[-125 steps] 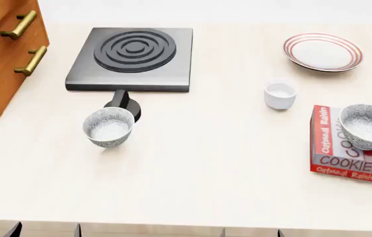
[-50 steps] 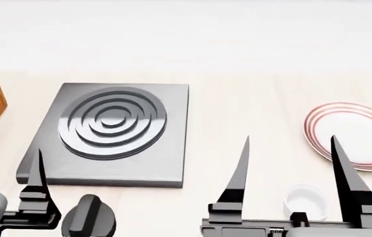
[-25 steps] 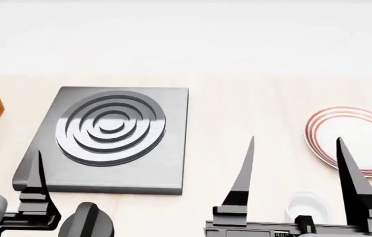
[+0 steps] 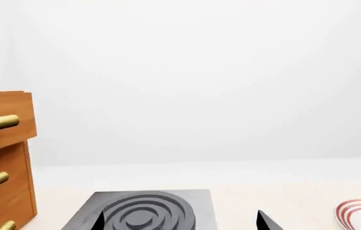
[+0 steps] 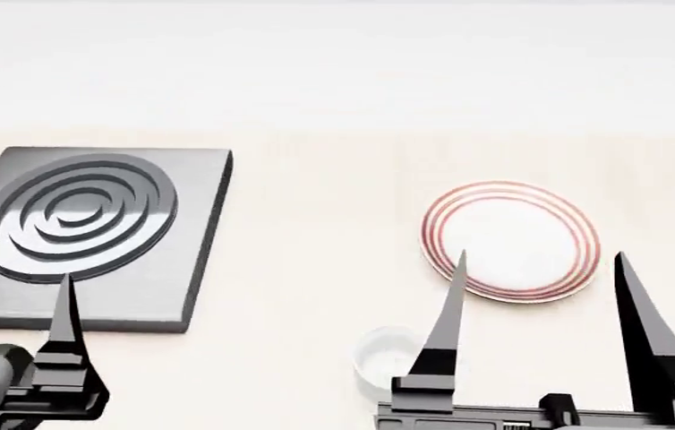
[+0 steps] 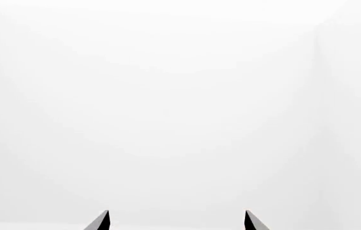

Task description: Pick the akita bowl on the cookies box and place it on the plate.

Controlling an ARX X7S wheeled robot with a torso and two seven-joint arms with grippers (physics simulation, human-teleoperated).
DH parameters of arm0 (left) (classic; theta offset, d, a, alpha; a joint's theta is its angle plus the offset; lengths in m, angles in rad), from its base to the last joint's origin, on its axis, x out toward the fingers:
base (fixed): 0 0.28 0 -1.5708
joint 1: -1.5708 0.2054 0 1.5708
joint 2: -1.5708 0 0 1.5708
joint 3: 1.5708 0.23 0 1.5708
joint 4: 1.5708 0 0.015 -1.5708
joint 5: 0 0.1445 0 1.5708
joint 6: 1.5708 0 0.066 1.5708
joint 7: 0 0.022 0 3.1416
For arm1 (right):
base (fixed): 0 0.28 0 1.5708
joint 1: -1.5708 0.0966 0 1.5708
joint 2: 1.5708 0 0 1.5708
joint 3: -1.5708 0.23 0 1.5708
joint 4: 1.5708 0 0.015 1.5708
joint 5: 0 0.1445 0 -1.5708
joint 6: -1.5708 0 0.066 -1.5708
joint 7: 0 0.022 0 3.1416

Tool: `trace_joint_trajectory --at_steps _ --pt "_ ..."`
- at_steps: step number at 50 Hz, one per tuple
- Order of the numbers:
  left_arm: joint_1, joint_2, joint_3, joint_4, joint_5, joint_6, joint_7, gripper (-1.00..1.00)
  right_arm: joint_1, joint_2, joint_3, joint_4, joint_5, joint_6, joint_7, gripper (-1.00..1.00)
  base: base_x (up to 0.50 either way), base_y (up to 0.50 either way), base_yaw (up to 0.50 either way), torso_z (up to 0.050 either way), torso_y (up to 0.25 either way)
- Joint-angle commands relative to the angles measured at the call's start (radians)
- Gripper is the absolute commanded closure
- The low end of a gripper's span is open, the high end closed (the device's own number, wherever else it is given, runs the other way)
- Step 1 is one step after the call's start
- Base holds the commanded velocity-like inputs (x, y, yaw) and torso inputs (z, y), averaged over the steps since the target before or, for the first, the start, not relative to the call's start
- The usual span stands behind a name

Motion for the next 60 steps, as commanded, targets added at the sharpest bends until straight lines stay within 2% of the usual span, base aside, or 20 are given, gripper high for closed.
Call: trace_joint_trajectory --at_steps 1,31,49,60 --pt "0.006 0.014 -0.023 0.003 -0.017 0.022 0.032 -1.00 0.001 -0.006 0.016 -0.005 -0.020 0.006 -0.021 -1.00 -0.08 -0.50 0.00 0.000 0.000" --pt "0.004 -0.014 -0.012 0.004 -0.050 0.031 -0.003 -1.00 -0.002 0.024 0.016 -0.014 0.023 0.012 -0.017 -1.00 -0.03 -0.50 0.00 0.000 0.000" --pt "0.004 -0.030 -0.003 0.005 -0.066 0.033 -0.022 -1.00 -0.005 0.035 0.007 -0.011 0.022 0.007 0.012 -1.00 0.00 -0.01 0.00 0.000 0.000" --pt "0.007 -0.037 0.004 -0.001 -0.063 0.050 -0.038 -1.00 -0.013 0.054 -0.004 -0.032 0.005 -0.016 0.019 -1.00 0.49 0.00 0.00 0.000 0.000"
